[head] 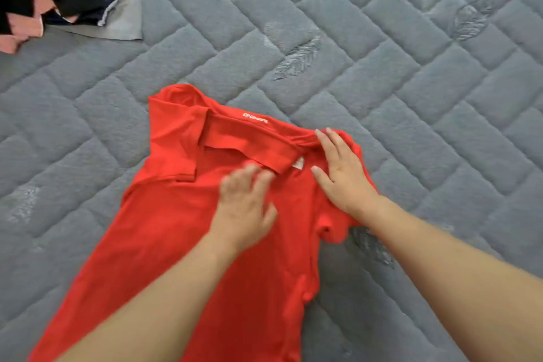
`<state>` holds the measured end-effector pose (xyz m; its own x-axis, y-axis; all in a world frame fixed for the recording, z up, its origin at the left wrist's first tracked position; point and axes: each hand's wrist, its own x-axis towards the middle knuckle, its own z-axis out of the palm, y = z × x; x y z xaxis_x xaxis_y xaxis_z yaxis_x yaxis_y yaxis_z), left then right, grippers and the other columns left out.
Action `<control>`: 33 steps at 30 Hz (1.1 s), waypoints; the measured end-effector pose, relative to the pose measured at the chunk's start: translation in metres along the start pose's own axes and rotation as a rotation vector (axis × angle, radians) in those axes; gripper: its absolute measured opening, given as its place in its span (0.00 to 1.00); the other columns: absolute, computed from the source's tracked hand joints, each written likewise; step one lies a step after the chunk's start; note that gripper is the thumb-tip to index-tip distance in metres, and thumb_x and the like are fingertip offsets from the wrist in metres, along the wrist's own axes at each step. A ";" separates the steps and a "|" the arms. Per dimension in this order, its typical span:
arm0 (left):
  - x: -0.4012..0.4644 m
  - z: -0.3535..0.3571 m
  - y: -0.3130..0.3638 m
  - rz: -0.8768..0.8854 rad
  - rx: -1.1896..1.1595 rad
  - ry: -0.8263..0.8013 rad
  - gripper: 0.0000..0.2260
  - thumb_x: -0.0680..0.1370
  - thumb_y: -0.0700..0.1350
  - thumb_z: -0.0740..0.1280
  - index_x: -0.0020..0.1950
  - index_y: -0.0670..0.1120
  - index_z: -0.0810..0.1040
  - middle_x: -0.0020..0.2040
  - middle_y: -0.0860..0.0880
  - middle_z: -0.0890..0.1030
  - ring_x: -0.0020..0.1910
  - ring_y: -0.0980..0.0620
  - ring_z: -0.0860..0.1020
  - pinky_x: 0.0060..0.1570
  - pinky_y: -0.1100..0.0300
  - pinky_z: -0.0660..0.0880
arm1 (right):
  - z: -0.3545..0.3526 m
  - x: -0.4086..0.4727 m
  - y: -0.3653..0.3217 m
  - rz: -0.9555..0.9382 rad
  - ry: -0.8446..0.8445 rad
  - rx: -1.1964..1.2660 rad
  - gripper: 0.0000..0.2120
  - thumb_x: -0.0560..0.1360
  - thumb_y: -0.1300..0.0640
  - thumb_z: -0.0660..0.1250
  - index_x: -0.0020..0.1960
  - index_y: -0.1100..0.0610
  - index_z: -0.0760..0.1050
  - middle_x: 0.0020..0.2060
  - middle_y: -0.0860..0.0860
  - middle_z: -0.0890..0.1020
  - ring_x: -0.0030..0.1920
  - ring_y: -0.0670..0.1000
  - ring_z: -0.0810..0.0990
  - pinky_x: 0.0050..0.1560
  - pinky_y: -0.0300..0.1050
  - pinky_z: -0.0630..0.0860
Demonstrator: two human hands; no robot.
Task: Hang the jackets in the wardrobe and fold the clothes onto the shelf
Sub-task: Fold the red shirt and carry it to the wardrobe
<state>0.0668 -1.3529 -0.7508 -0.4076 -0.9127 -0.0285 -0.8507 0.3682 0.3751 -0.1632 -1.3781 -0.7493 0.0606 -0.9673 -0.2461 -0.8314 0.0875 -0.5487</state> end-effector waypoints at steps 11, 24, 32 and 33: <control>-0.021 0.053 0.143 -0.130 0.285 -0.284 0.28 0.74 0.45 0.64 0.72 0.56 0.59 0.66 0.47 0.66 0.54 0.45 0.74 0.44 0.50 0.72 | -0.045 -0.072 0.095 0.465 -0.138 0.407 0.04 0.74 0.59 0.71 0.45 0.60 0.82 0.47 0.60 0.81 0.46 0.55 0.79 0.50 0.47 0.76; -0.032 0.052 0.186 -0.387 -0.049 -0.452 0.33 0.71 0.54 0.70 0.73 0.55 0.60 0.71 0.49 0.59 0.69 0.45 0.61 0.67 0.41 0.66 | -0.102 -0.104 0.120 0.569 -0.158 0.744 0.09 0.78 0.63 0.65 0.39 0.56 0.74 0.29 0.53 0.79 0.27 0.48 0.77 0.31 0.42 0.76; -0.019 0.084 0.198 -0.308 0.139 -0.164 0.09 0.79 0.53 0.63 0.56 0.53 0.77 0.59 0.50 0.74 0.57 0.45 0.71 0.57 0.47 0.68 | -0.080 -0.080 0.109 0.669 -0.200 0.503 0.06 0.74 0.61 0.66 0.37 0.58 0.75 0.28 0.54 0.77 0.27 0.50 0.76 0.28 0.40 0.73; -0.014 0.079 0.195 -0.394 -0.020 -0.162 0.09 0.79 0.54 0.63 0.53 0.53 0.79 0.56 0.52 0.75 0.55 0.47 0.71 0.57 0.49 0.67 | -0.083 -0.077 0.105 0.704 -0.201 0.537 0.06 0.74 0.61 0.66 0.38 0.58 0.74 0.27 0.54 0.76 0.26 0.50 0.75 0.26 0.39 0.70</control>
<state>-0.1194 -1.2542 -0.7506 -0.1011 -0.9426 -0.3182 -0.9458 -0.0081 0.3245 -0.3009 -1.3146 -0.7217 -0.2269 -0.5928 -0.7727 -0.3463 0.7907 -0.5049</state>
